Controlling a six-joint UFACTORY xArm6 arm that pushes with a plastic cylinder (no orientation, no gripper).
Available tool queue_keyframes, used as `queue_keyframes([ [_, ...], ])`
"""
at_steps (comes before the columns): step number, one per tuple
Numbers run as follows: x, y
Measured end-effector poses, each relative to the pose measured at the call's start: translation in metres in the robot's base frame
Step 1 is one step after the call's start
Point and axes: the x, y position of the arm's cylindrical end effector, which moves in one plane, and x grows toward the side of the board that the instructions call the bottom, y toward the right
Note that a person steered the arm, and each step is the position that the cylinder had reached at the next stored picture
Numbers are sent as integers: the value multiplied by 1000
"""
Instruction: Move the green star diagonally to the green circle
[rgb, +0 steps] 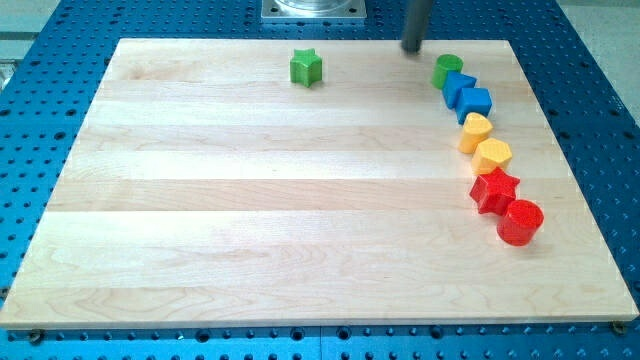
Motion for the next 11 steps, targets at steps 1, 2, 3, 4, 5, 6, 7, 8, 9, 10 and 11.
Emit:
queue_keyframes([
  [1,60,-60],
  [2,98,-122],
  [3,68,-181],
  [4,40,-155],
  [5,31,-77],
  [6,27,-32],
  [7,66,-56],
  [8,86,-59],
  [9,110,-61],
  [10,93,-35],
  [11,48,-9],
])
